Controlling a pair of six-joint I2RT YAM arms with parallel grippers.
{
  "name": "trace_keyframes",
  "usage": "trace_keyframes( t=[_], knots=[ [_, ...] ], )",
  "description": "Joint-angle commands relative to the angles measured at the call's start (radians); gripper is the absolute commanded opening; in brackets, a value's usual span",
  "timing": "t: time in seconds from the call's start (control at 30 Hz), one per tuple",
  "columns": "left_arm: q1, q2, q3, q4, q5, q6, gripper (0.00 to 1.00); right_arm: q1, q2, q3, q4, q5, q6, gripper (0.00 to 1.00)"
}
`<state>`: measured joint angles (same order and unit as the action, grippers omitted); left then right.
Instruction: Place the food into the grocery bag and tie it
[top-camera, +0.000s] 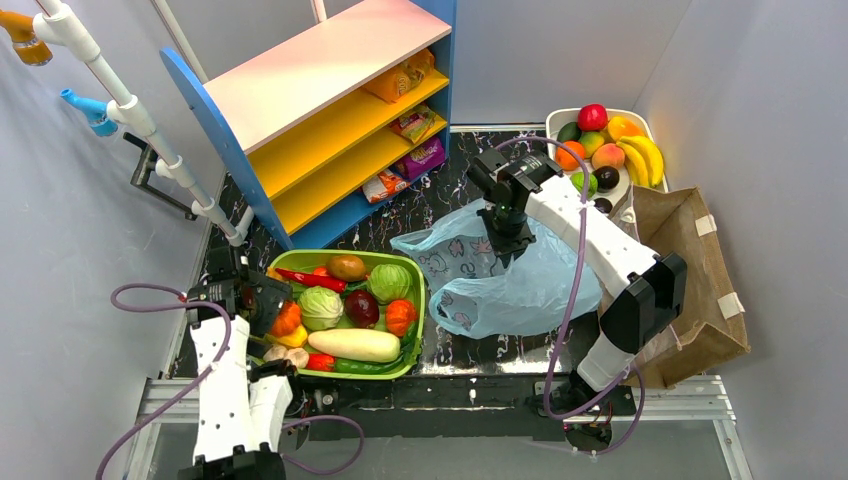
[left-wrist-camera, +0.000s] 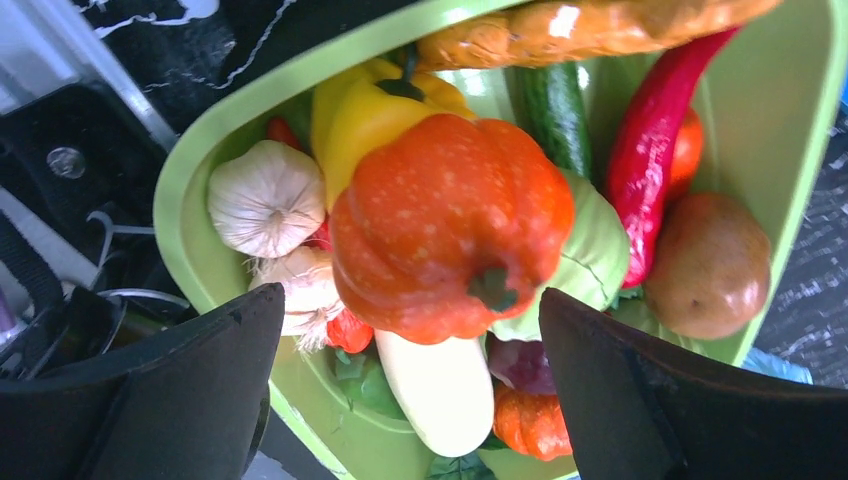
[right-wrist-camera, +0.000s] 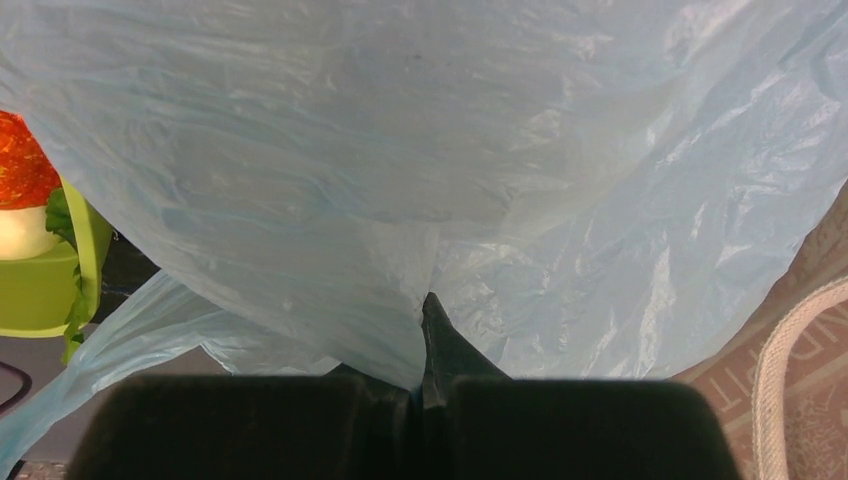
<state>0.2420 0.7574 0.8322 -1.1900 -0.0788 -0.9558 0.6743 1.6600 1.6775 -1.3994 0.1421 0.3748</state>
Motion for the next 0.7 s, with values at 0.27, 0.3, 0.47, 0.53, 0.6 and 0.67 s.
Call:
trace_keyframes(
  t=[0.27,0.3,0.47,0.53,0.6,0.67],
  knots=[
    [0.011,0.102,-0.03,0.002,-0.065,-0.112,0.99,0.0,-0.07,-0.047,0.035,-0.067,-0.014,0.01],
    [0.01,0.11,-0.033,0.005,-0.067,-0.114,1.0,0.0,-0.074,-0.052,0.035,-0.066,-0.015,0.01],
    [0.01,0.125,-0.044,0.024,-0.055,-0.101,0.91,0.0,-0.095,-0.078,0.041,-0.055,-0.019,0.01],
    [0.01,0.109,-0.042,0.037,-0.053,-0.083,0.8,0.0,-0.104,-0.085,0.041,-0.049,-0.018,0.01],
    [0.011,0.096,-0.035,0.037,-0.054,-0.071,0.72,0.0,-0.111,-0.092,0.041,-0.046,-0.02,0.01],
    [0.011,0.089,-0.023,0.027,-0.056,-0.058,0.64,0.0,-0.117,-0.096,0.042,-0.045,-0.02,0.01]
  ],
)
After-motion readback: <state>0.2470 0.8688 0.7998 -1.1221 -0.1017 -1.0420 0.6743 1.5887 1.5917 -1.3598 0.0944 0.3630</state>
